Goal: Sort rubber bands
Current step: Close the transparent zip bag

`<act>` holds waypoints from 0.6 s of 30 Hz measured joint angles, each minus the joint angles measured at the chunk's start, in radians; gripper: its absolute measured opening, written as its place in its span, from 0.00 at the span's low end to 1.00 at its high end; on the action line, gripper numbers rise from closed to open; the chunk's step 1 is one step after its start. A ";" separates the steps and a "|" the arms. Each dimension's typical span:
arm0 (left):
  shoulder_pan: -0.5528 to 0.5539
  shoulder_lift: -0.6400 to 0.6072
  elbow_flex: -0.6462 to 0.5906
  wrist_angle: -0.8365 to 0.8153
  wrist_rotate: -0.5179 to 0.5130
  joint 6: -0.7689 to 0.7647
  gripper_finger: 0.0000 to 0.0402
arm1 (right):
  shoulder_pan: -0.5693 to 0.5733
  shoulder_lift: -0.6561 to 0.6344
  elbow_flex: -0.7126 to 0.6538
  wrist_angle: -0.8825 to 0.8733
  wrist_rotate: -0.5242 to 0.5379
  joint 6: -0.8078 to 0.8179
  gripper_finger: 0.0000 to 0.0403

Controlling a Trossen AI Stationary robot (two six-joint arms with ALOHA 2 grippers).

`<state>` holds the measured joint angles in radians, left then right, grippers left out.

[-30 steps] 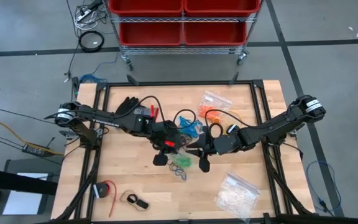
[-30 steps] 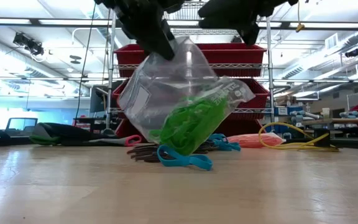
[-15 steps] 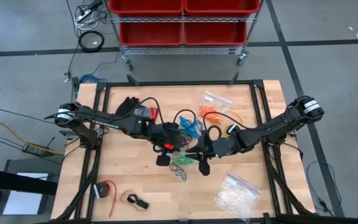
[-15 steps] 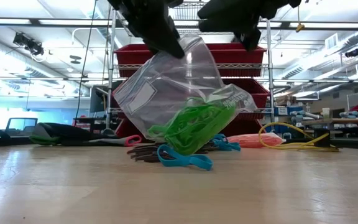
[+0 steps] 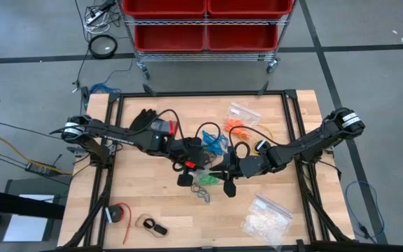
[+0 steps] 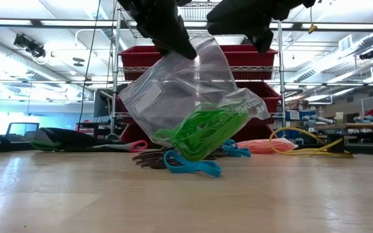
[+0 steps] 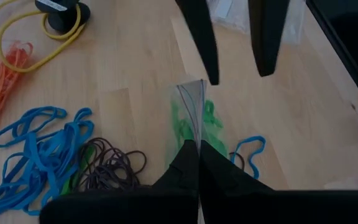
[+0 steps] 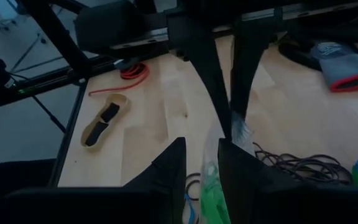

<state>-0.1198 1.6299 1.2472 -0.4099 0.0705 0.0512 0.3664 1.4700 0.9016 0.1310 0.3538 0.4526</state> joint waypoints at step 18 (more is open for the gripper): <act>-0.018 0.000 0.000 0.046 0.000 0.000 0.00 | -0.001 0.000 0.000 -0.043 0.001 0.018 0.08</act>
<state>-0.1375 1.6299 1.2472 -0.3641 0.0700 0.0511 0.3653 1.4704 0.9014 0.0879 0.3549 0.4706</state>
